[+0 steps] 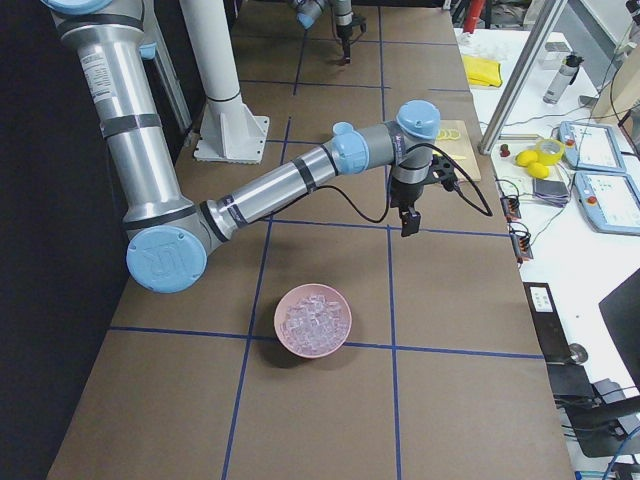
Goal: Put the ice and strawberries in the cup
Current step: 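Lower the left gripper and close it on the red strawberry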
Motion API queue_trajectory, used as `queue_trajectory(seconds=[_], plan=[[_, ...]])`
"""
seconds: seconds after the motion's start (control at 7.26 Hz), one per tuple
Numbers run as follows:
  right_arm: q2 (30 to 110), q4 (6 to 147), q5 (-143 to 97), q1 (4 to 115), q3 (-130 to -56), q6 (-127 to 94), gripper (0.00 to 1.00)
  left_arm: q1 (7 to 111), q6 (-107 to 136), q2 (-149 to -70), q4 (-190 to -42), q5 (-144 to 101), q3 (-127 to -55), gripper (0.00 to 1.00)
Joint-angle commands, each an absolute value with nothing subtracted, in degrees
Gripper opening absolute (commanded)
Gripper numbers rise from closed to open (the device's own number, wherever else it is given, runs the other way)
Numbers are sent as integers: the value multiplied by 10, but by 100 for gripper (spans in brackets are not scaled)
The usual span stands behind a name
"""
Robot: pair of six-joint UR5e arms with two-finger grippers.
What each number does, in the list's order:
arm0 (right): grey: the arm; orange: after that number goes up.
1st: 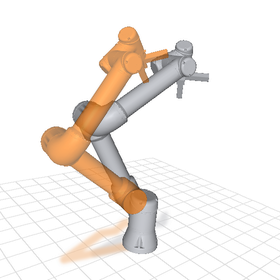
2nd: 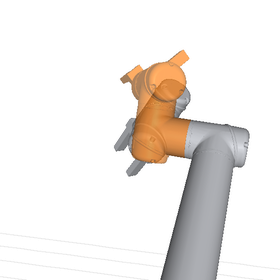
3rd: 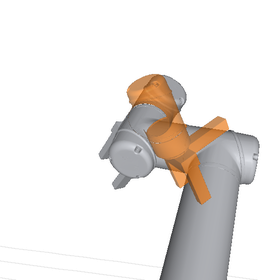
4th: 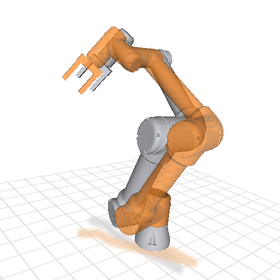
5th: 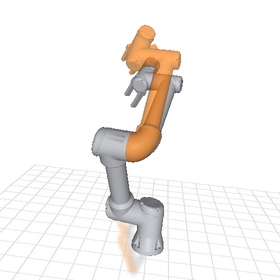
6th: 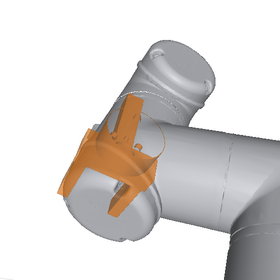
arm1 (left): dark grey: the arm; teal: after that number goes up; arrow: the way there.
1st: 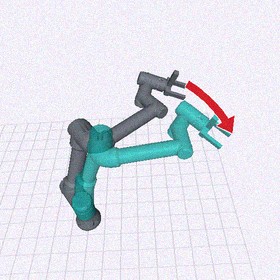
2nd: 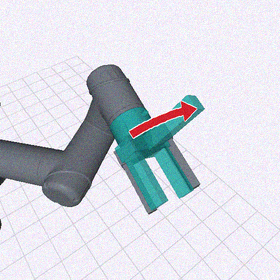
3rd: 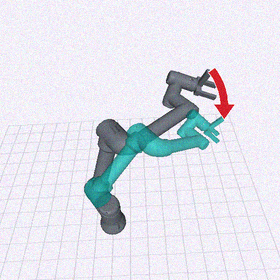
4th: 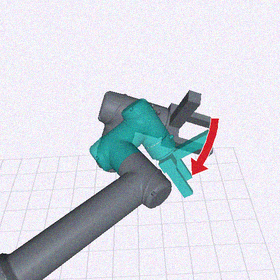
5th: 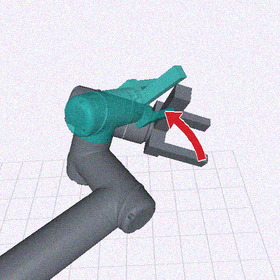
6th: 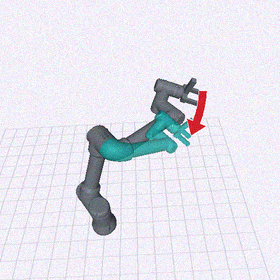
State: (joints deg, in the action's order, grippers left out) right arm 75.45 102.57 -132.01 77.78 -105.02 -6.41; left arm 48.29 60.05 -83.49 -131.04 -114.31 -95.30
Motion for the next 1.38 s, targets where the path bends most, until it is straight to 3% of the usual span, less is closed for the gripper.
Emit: queue_trajectory(seconds=[0.0,0.28,0.41,0.69,0.83,1.24], plan=[[755,1026,-1320,777,-1050,-64,99,480,601,-835,-1310,-1144,-954,79],[755,1026,-1320,778,-1050,-66,99,477,604,-835,-1310,-1144,-953,61],[756,1026,-1320,778,-1050,-66,99,477,605,-835,-1310,-1144,-953,39],[757,1026,-1320,778,-1050,-66,99,477,604,-832,-1310,-1145,-956,7],[757,1026,-1320,778,-1050,-67,99,481,603,-830,-1305,-1157,-969,0],[761,1025,-1320,778,-1050,-62,99,504,602,-836,-1190,-1217,-1075,0]])
